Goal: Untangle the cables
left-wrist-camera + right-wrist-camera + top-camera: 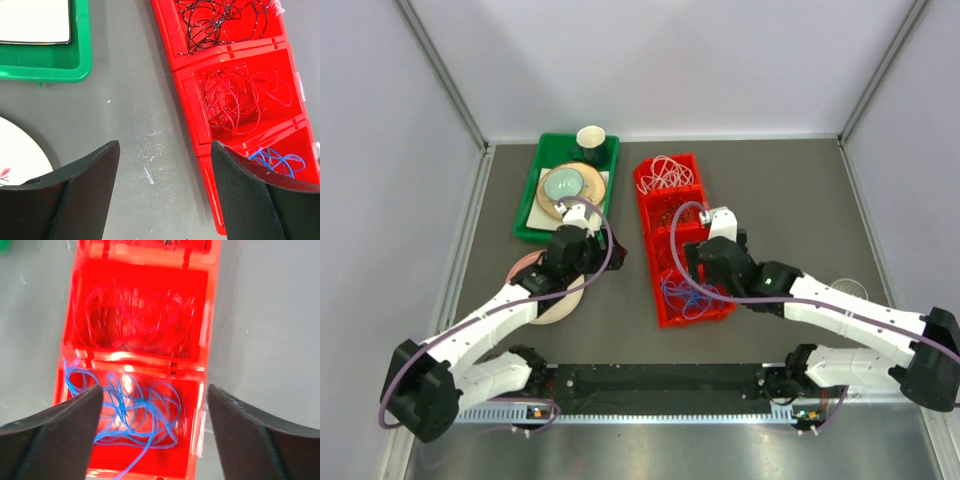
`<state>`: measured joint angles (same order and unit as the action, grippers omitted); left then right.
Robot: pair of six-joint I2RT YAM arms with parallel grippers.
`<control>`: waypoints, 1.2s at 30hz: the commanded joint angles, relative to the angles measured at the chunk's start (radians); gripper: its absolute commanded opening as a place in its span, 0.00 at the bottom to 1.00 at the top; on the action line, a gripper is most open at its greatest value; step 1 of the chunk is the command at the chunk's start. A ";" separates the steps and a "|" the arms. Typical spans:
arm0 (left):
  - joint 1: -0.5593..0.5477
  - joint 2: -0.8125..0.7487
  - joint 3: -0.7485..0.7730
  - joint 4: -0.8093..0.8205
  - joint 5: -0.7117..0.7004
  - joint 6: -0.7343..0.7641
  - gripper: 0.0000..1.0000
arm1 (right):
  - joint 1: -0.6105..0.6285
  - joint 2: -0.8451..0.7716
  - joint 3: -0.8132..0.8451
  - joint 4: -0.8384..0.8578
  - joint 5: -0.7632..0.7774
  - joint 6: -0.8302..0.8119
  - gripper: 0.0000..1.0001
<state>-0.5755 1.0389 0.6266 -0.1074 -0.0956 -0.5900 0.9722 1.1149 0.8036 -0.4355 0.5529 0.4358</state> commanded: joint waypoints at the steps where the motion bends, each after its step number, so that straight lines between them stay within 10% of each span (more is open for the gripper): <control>1: 0.006 -0.008 0.010 0.029 -0.024 0.018 0.79 | -0.012 -0.003 0.100 -0.054 0.093 0.020 0.88; 20: 0.006 -0.040 0.002 -0.015 -0.079 0.024 0.80 | -0.248 0.092 0.054 -0.058 -0.107 0.076 0.91; 36: 0.019 -0.108 0.028 -0.192 -0.338 0.044 0.91 | -0.607 -0.079 -0.007 -0.212 0.078 0.218 0.99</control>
<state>-0.5674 0.9726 0.6266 -0.2436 -0.3229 -0.5640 0.4500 1.1046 0.8104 -0.5865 0.5735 0.6075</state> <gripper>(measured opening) 0.884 0.987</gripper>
